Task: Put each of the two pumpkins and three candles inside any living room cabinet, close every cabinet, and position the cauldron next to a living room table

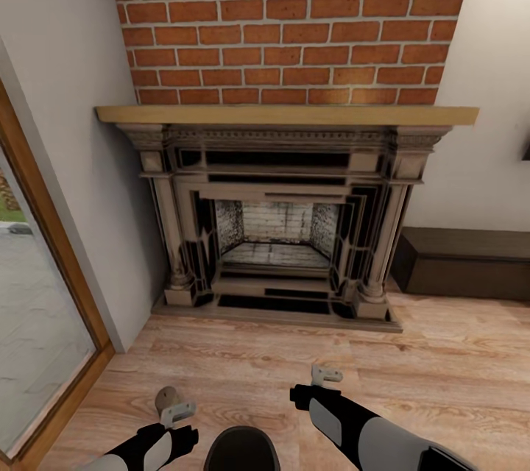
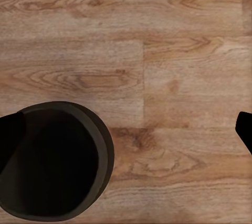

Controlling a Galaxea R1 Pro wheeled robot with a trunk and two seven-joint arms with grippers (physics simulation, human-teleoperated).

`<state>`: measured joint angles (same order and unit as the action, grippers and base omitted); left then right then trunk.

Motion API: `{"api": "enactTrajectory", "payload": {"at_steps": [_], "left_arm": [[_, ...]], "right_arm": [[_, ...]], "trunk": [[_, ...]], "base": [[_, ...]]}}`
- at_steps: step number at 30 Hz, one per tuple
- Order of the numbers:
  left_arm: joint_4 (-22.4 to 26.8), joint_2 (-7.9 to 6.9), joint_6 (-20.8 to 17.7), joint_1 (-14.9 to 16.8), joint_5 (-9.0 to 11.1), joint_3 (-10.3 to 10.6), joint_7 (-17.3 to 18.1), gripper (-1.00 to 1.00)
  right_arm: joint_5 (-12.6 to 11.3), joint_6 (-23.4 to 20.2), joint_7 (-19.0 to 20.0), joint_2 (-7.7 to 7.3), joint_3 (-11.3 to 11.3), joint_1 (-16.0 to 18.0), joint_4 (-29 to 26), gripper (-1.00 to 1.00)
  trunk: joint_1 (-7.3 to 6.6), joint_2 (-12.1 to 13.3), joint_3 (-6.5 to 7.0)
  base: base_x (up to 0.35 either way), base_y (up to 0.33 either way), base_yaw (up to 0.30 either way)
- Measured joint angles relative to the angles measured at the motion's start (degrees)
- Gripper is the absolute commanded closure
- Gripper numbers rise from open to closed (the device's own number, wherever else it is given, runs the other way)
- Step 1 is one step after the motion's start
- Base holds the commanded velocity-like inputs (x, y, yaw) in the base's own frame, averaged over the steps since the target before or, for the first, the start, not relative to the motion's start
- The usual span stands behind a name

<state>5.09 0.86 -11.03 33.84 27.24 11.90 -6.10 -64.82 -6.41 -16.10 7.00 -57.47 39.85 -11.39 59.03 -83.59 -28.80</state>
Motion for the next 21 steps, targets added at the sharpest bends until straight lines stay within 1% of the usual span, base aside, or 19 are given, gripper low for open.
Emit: {"api": "enactTrajectory", "payload": {"at_steps": [3, 7, 21], "left_arm": [[0.0, 0.03, 0.1, 0.0, 0.0, 0.0, 0.0, -1.00], [0.0, 0.10, 0.1, 0.0, 0.0, 0.0, 0.0, -1.00], [0.0, 0.11, 0.1, 0.0, 0.0, 0.0, 0.0, -1.00]], "right_arm": [[0.1, 0.4, 0.1, 0.03, -0.2, -0.7, -0.1, -1.00], [0.1, 2.2, 0.3, 0.05, -0.3, -1.2, -0.1, -1.00], [0.1, 3.0, 0.5, 0.05, -0.4, -1.2, -0.1, -1.00]], "trunk": [[0.66, -1.2, -0.54], [1.54, -2.8, -1.26], [4.61, -8.4, -3.77]], "base": [[0.000, 0.000, 0.000], [0.000, 0.000, 0.000], [0.000, 0.000, 0.000]]}}
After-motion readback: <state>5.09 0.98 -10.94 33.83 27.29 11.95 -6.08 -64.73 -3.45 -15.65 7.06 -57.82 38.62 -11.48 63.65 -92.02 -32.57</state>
